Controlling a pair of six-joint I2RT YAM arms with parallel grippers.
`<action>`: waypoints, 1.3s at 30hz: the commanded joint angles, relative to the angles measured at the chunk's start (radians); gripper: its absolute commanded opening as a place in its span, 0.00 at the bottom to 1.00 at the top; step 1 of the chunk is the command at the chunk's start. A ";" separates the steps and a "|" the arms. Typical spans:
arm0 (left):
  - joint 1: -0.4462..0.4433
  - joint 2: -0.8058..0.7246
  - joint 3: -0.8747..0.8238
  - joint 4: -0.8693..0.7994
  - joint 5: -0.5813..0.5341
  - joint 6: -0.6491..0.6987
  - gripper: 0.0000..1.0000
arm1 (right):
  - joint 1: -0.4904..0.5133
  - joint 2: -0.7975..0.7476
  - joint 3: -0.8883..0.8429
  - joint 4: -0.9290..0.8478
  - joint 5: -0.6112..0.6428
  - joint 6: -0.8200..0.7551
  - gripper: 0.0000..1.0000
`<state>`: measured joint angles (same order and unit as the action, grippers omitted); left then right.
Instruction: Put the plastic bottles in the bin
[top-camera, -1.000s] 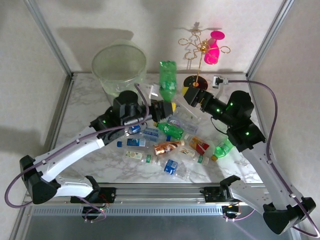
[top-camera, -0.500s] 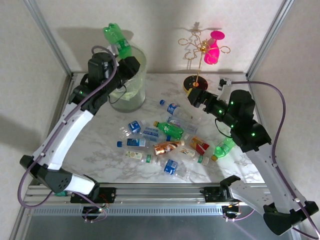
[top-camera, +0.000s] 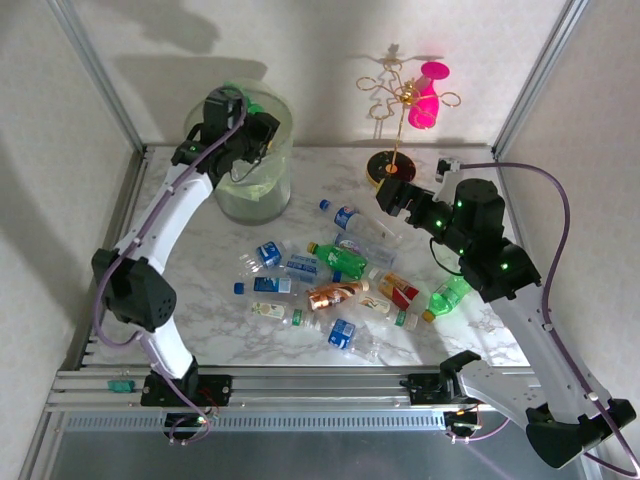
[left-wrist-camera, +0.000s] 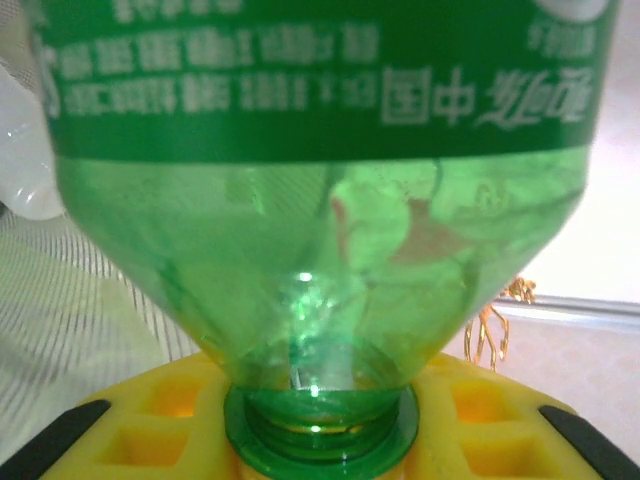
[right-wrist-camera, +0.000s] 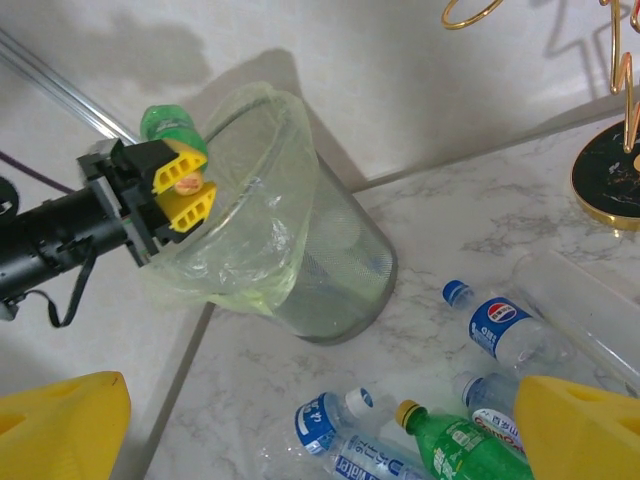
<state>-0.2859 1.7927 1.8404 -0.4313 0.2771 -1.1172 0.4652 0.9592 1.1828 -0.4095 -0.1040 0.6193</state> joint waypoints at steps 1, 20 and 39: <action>0.022 0.038 0.092 0.015 0.014 -0.062 0.06 | 0.000 0.000 0.004 0.007 0.011 -0.019 0.99; 0.049 0.150 0.059 0.014 0.014 -0.189 0.17 | -0.001 0.004 -0.045 0.023 0.038 -0.028 0.99; 0.079 0.148 0.025 0.063 0.072 -0.228 0.62 | -0.001 0.021 -0.026 0.019 0.051 -0.036 0.99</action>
<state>-0.2176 1.9812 1.8786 -0.3641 0.3553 -1.2995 0.4652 0.9840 1.1507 -0.4088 -0.0708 0.5949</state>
